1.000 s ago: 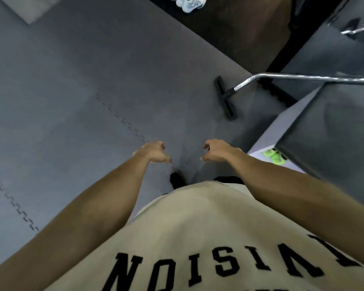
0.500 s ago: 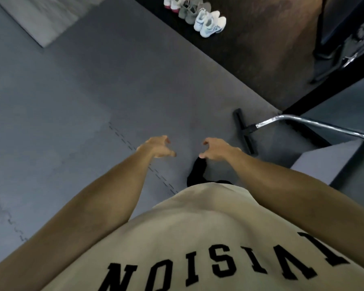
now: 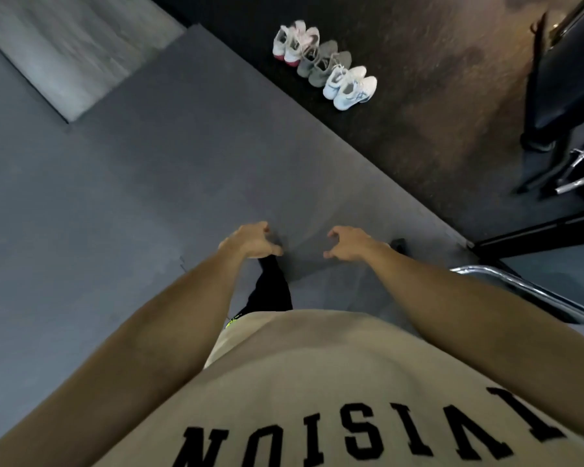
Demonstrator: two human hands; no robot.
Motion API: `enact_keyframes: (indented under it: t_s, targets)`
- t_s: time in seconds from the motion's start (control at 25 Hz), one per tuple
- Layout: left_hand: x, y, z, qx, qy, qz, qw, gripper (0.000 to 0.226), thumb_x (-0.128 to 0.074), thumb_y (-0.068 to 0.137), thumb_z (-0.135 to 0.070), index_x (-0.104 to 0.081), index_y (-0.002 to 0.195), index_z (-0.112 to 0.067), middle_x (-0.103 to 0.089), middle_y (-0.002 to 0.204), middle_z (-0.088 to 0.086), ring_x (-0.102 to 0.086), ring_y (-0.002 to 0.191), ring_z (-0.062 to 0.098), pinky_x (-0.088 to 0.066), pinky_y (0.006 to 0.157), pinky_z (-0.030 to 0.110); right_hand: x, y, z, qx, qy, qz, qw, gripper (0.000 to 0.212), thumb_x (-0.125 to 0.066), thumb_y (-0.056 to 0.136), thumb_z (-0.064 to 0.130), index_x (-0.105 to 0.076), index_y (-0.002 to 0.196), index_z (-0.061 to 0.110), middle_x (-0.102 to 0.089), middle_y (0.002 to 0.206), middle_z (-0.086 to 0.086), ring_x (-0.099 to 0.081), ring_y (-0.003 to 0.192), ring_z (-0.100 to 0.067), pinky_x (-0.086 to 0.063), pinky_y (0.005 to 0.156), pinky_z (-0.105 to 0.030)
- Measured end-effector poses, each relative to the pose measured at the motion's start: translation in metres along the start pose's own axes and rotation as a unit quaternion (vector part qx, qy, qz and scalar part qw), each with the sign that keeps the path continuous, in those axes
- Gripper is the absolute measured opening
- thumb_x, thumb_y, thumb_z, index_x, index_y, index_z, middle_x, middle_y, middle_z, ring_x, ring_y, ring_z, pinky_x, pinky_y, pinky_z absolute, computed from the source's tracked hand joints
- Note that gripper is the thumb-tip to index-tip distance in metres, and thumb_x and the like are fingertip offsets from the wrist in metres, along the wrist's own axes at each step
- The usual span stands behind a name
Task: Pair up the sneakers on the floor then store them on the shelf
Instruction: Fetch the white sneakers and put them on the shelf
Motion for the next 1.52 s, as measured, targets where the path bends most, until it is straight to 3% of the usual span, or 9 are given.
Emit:
enact_keyframes:
  t_s: [0.12,0.24,0.4,0.6,0.76,0.92,1.2,1.52]
  targets:
    - [0.082,0.058,-0.008,-0.027,0.032,-0.004,0.999,0.079,-0.069,0.061,-0.056,-0.049,0.132,-0.027,-0.057,0.131,0.005,-0.055,0.116,0.027,-0.047,0.097,0.038,0.051,0.055,0.042,-0.02,0.014,-0.026,0.999,0.062,-0.071,0.083,0.039,-0.045,0.137,0.019,-0.048,0.142,-0.007,-0.048,0.127,-0.028,-0.041,0.101,-0.039]
    - [0.158,0.104,-0.024,-0.054,0.079,0.009,0.995,0.075,-0.069,0.067,-0.053,-0.047,0.134,-0.026,-0.055,0.133,0.004,-0.054,0.118,0.028,-0.047,0.096,0.039,0.104,0.092,0.086,-0.034,0.056,-0.044,0.997,0.061,-0.07,0.084,0.038,-0.046,0.137,0.019,-0.049,0.141,-0.006,-0.049,0.126,-0.027,-0.042,0.101,-0.035]
    - [0.241,0.164,-0.053,-0.081,0.115,0.011,0.99,0.077,-0.066,0.059,-0.061,-0.047,0.128,-0.031,-0.057,0.128,0.001,-0.057,0.112,0.027,-0.048,0.095,0.043,0.165,0.137,0.119,-0.048,0.092,-0.059,0.993,0.061,-0.067,0.088,0.036,-0.043,0.139,0.013,-0.049,0.14,-0.009,-0.049,0.125,-0.029,-0.042,0.098,-0.035]
    - [0.332,0.245,-0.101,-0.102,0.138,0.017,0.985,0.069,-0.069,0.07,-0.055,-0.047,0.13,-0.028,-0.055,0.126,0.002,-0.057,0.108,0.025,-0.05,0.093,0.044,0.252,0.209,0.135,-0.06,0.139,-0.086,0.985,0.059,-0.07,0.086,0.033,-0.047,0.134,0.008,-0.052,0.134,-0.012,-0.051,0.122,-0.029,-0.043,0.098,-0.035]
    - [0.397,0.305,-0.144,-0.108,0.156,0.014,0.982,0.067,-0.07,0.076,-0.049,-0.045,0.134,-0.025,-0.052,0.13,0.002,-0.055,0.112,0.024,-0.048,0.094,0.04,0.33,0.266,0.141,-0.062,0.161,-0.108,0.979,0.051,-0.068,0.084,0.028,-0.052,0.129,0.008,-0.061,0.125,-0.013,-0.059,0.107,-0.025,-0.049,0.092,-0.035]
    - [0.449,0.355,-0.199,-0.121,0.179,0.031,0.976,0.067,-0.07,0.077,-0.048,-0.045,0.134,-0.025,-0.05,0.134,0.004,-0.053,0.116,0.025,-0.046,0.097,0.043,0.411,0.302,0.139,-0.086,0.155,-0.122,0.976,0.055,-0.069,0.081,0.031,-0.052,0.129,0.012,-0.057,0.129,-0.011,-0.056,0.116,-0.029,-0.049,0.096,-0.037]
    - [0.516,0.456,-0.307,-0.176,0.248,0.058,0.951,0.067,-0.071,0.078,-0.046,-0.046,0.135,-0.024,-0.048,0.136,0.007,-0.05,0.121,0.026,-0.046,0.099,0.043,0.515,0.359,0.115,-0.157,0.241,-0.142,0.947,0.06,-0.069,0.067,0.041,-0.054,0.121,0.021,-0.059,0.12,-0.004,-0.059,0.105,-0.026,-0.052,0.093,-0.041]
    - [0.578,0.577,-0.428,-0.253,0.31,0.113,0.909,0.069,-0.074,0.076,-0.04,-0.049,0.136,-0.018,-0.05,0.14,0.006,-0.049,0.126,0.026,-0.042,0.103,0.038,0.614,0.444,0.089,-0.238,0.336,-0.133,0.902,0.054,-0.067,0.086,0.029,-0.049,0.133,0.011,-0.054,0.133,-0.01,-0.054,0.118,-0.029,-0.047,0.1,-0.04]
Point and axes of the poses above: each hand's wrist, its own y-axis towards the middle knuckle, its own x-axis out of the back of the hand, z = x × y, the point moved 10 cm from there along y, towards the middle knuckle
